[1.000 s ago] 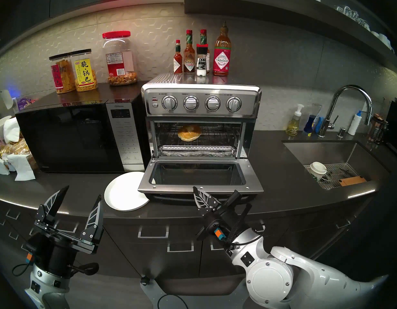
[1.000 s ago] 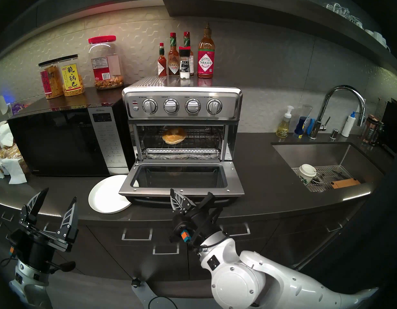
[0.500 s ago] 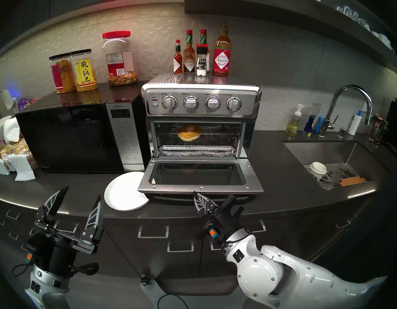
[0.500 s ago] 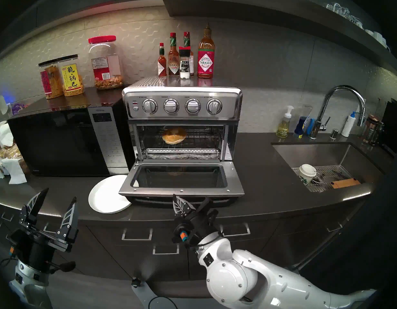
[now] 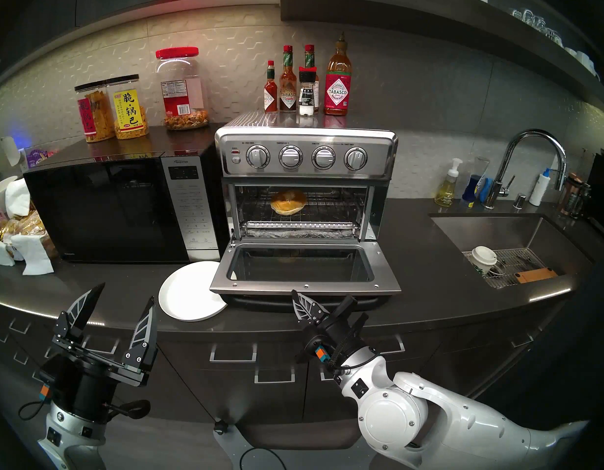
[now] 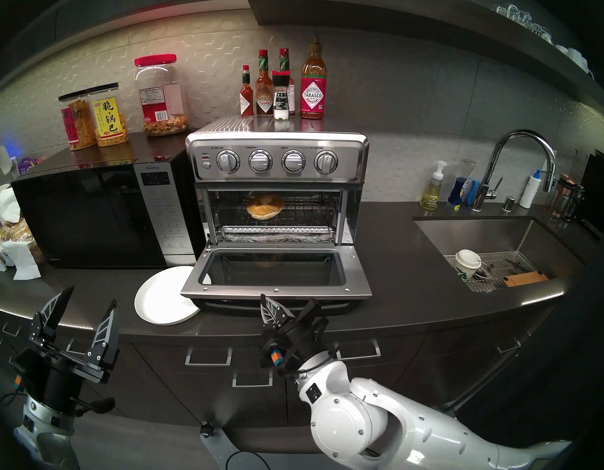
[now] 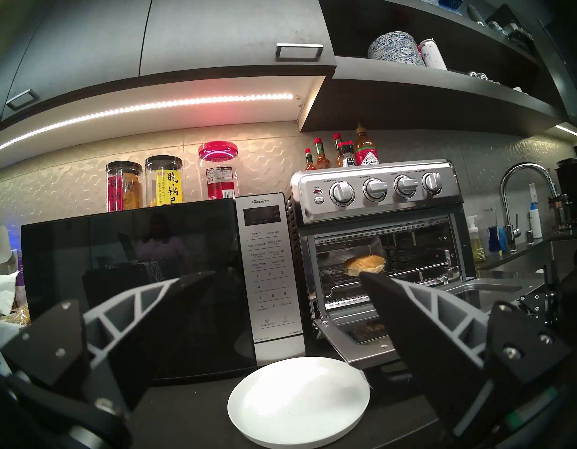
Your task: Open the oven and place the bagel inside on the rack
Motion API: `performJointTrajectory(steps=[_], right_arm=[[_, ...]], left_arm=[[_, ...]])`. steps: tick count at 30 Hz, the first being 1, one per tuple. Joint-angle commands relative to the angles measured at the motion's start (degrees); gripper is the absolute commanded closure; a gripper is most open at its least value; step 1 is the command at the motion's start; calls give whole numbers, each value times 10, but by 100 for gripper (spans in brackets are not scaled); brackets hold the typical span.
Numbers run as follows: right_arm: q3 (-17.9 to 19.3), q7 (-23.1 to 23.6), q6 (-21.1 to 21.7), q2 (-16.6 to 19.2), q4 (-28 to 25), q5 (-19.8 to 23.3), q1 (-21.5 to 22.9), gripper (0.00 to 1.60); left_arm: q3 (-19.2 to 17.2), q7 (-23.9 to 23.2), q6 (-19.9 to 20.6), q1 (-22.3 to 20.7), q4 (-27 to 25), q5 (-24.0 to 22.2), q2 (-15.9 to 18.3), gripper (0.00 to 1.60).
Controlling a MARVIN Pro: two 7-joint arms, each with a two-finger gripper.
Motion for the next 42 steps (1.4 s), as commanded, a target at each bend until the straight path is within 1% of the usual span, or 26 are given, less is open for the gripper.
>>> performJointTrajectory(steps=[1,11,28,34,42], right_arm=[[3,-6,-7,8,-10,0,-4,160],[3,-4,-9,12,-11,-2,-7,160],[1,-2,-18,4,10,-5,-5,160],[1,-1,-19,-1,18,-6,-2,160],[3,4,-22,-16,40,-5,11,160]], left_arm=[[-1,1,1,1,-13,0,-1,0],[-1,0,1,0,-13,0,-1,0],[-1,-1,2,0,-13,0,-2,0],[-1,-1,2,0,-13,0,-3,0],[-1,-2,2,-1,-13,0,-3,0]])
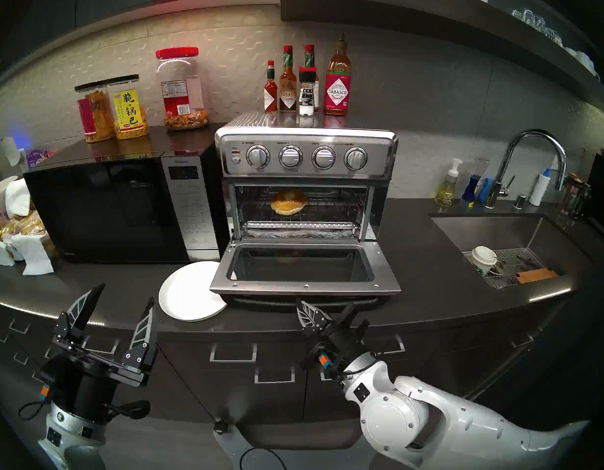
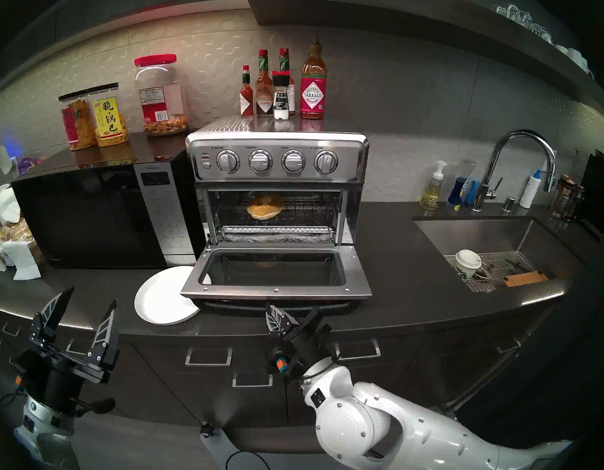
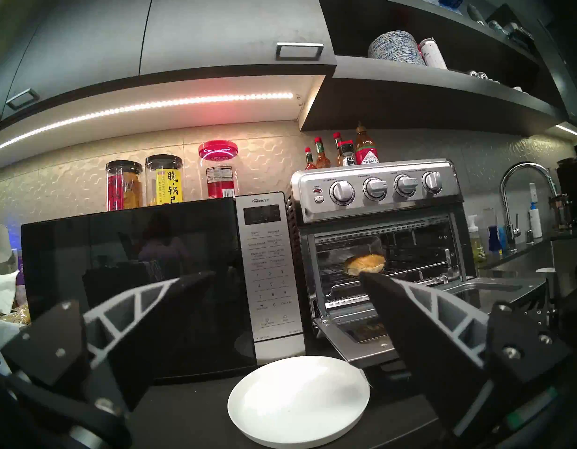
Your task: Open the oven and place the bagel inside on the rack
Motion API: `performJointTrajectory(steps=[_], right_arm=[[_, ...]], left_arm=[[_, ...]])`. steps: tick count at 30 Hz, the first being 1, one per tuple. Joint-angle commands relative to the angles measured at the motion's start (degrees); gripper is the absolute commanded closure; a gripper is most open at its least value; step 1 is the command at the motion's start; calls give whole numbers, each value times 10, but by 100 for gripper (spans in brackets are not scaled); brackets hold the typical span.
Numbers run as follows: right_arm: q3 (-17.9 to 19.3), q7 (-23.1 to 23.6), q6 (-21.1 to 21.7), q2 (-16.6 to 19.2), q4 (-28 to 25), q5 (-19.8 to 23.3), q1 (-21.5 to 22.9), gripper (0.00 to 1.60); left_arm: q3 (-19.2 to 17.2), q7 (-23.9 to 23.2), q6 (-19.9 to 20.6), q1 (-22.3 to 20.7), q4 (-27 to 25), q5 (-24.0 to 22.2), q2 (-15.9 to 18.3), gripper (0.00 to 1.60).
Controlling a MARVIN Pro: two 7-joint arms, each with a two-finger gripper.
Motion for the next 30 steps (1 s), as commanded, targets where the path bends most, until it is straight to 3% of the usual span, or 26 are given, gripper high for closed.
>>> performJointTrajectory(steps=[1,17,30], right_arm=[[2,5,-6,-21,9,3,20,160],[31,45,-11,-58,39,7,88,160],[105,116,-20,-65,20,21,121,160]], left_arm=[[-1,1,0,0,-13,0,0,0],[0,-1,-2,-3,-13,-1,0,0],[0,-5,-3,-7,-13,-1,0,0]])
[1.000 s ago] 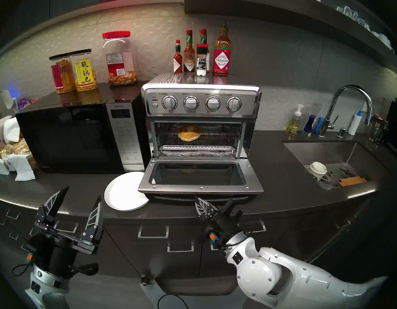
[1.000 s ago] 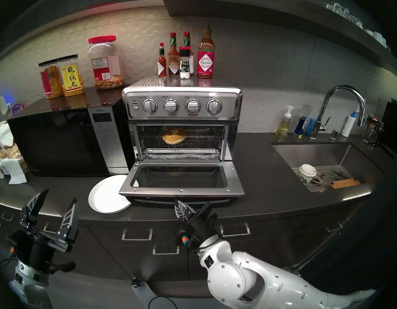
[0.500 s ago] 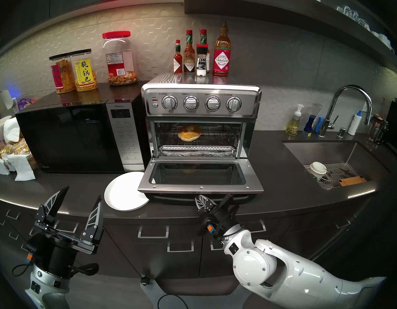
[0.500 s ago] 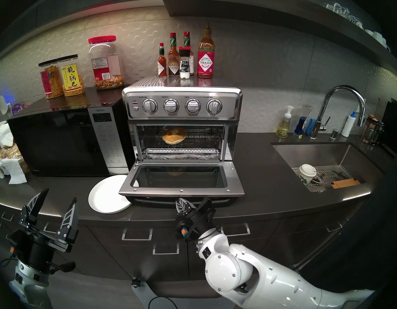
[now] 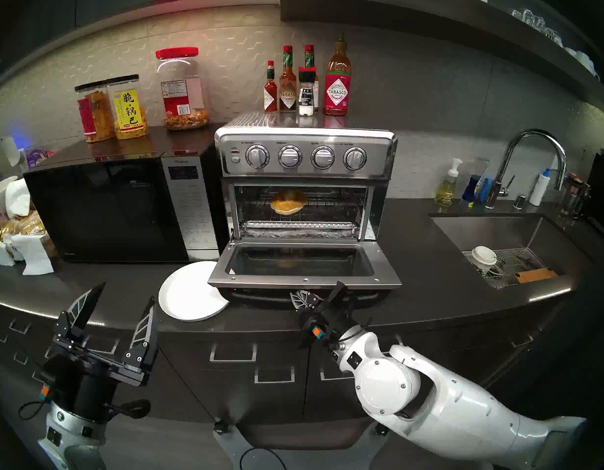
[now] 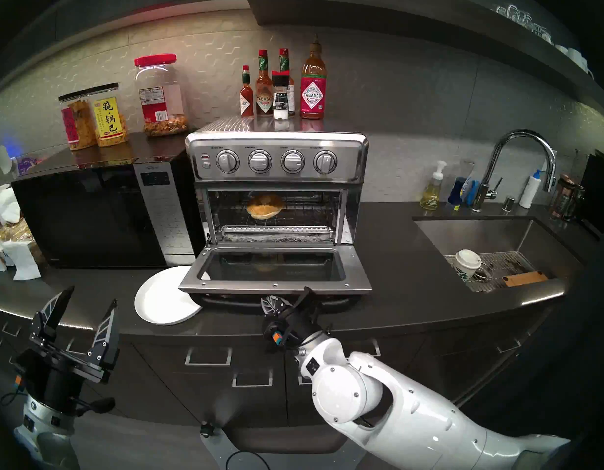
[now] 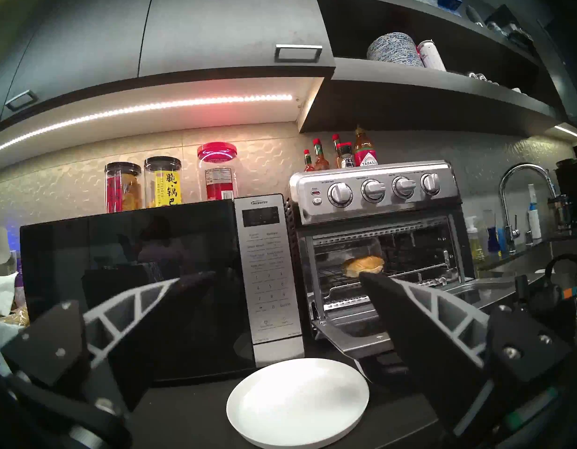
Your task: Open the oven and place the bagel inside on the rack
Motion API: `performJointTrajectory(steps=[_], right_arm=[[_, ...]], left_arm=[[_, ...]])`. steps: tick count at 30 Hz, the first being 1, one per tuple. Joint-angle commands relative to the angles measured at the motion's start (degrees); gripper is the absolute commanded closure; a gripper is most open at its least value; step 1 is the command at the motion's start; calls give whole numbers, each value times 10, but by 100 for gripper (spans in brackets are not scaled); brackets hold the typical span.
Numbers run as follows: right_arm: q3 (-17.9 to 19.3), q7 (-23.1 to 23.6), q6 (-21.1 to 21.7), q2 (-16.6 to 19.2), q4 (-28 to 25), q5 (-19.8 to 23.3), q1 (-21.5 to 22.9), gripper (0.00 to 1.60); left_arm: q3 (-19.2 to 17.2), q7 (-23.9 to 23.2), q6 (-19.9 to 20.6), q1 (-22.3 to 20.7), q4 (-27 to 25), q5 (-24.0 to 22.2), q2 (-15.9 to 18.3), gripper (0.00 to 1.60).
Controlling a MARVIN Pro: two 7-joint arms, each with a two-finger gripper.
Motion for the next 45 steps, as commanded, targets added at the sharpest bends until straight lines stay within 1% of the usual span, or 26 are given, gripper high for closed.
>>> performJointTrajectory(steps=[1,7,13,16,17,18,21,28,35,36,37,40,41,42,44,45], right_arm=[[72,12,-2,-30,-16,-1,61,160],[101,46,-5,-46,-13,2,67,160],[128,94,-8,-67,-2,1,78,160],[144,123,-11,-80,4,1,89,160],[153,133,-13,-86,4,0,84,160],[155,145,-14,-89,5,0,92,160],[170,177,-20,-101,8,0,97,160],[194,236,-32,-133,17,-6,119,160],[211,281,-43,-170,49,-21,159,160],[211,286,-45,-176,59,-24,170,160],[213,288,-46,-181,63,-27,174,160],[216,294,-49,-200,92,-37,203,160],[220,296,-49,-204,89,-41,201,160],[220,298,-52,-215,110,-45,217,160],[221,304,-55,-225,129,-55,237,160],[226,305,-60,-233,131,-61,238,160]], left_arm=[[0,-1,-3,-3,-13,-1,0,0],[0,-2,-3,-4,-13,-1,0,0],[0,-3,-3,-5,-13,-1,-1,0],[0,-3,-3,-5,-13,-1,-1,0],[0,-4,-3,-6,-13,-1,-1,0],[0,-4,-3,-6,-13,-1,-1,0],[0,-5,-3,-7,-13,-1,-1,0],[0,-6,-3,-9,-13,-1,-2,0],[0,-7,-2,-10,-13,-2,-2,0],[0,-8,-2,-10,-13,-2,-3,0],[0,-8,-2,-10,-13,-2,-3,0],[0,-8,-2,-11,-13,-2,-3,0],[0,-9,-2,-11,-13,-2,-3,0],[0,-9,-2,-11,-13,-2,-3,0],[0,-9,-2,-11,-13,-2,-4,0],[0,-9,-2,-10,-13,-2,-4,0]])
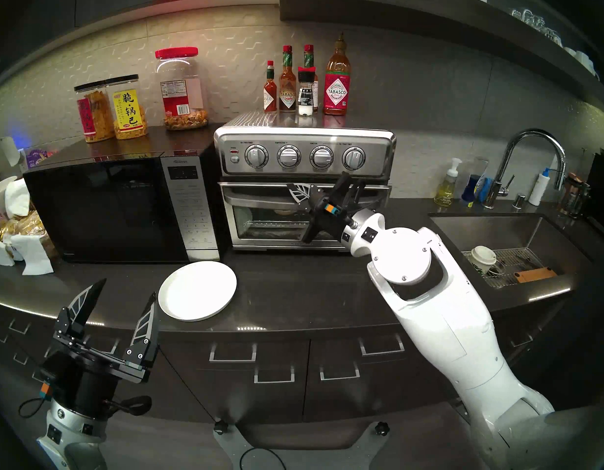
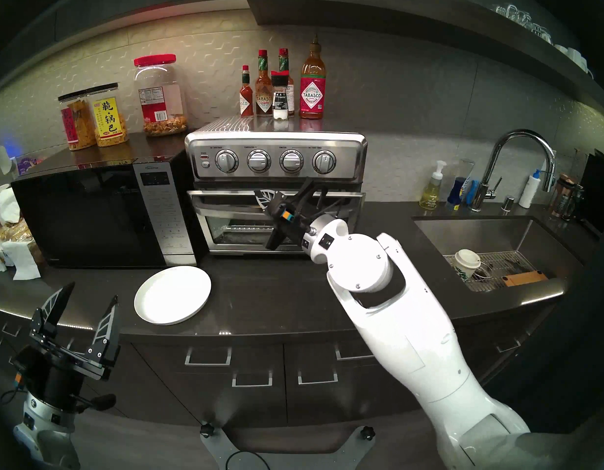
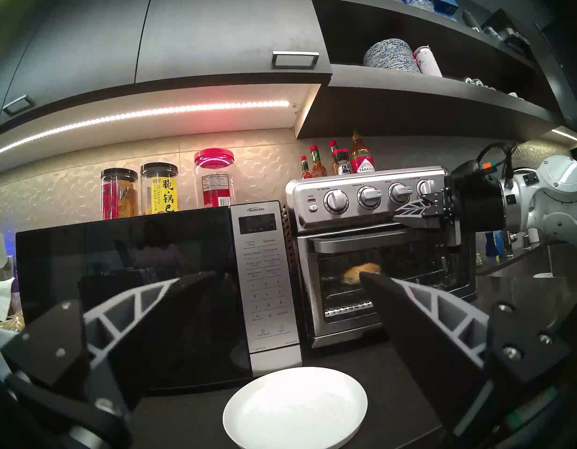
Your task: Open the oven and place the bagel inside on the rack
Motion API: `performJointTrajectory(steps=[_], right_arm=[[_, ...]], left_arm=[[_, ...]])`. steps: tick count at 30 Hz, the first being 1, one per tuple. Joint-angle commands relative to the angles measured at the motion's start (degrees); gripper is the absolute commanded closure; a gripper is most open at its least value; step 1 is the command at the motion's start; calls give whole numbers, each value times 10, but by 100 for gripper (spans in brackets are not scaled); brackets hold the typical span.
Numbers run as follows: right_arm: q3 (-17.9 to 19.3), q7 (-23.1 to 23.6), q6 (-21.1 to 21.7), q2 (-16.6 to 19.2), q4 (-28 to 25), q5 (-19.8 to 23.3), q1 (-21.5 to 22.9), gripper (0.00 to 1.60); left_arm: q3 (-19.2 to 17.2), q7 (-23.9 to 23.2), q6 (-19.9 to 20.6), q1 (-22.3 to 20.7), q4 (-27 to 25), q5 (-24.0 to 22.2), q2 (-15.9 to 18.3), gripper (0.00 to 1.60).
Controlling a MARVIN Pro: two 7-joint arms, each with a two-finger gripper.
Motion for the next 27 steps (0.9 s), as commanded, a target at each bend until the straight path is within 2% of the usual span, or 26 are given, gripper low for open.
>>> performJointTrajectory(steps=[1,5,8,10,12,17,18,20,27], right_arm=[[17,16,-17,-60,54,-31,60,160],[24,37,-39,-74,68,-47,88,160],[23,54,-52,-63,63,-45,102,160],[19,61,-62,-43,50,-30,109,160],[39,62,-75,-32,6,-22,77,160],[65,50,-102,-20,-20,-10,42,160],[74,44,-96,-21,-34,-4,28,160],[78,43,-105,-23,-30,2,27,160],[116,10,-119,-23,-90,28,-36,160]], left_arm=[[0,0,-2,2,-13,-1,-2,0],[-1,0,-1,4,-13,-1,-3,0],[-1,0,0,6,-13,-1,-5,0],[-1,0,1,7,-13,-1,-5,0],[-1,0,1,7,-13,-1,-6,0],[-1,-1,1,7,-13,-1,-7,0],[-2,-1,1,7,-13,-1,-7,0],[-2,-1,1,7,-13,-1,-7,0],[-2,-2,1,7,-13,-1,-8,0]])
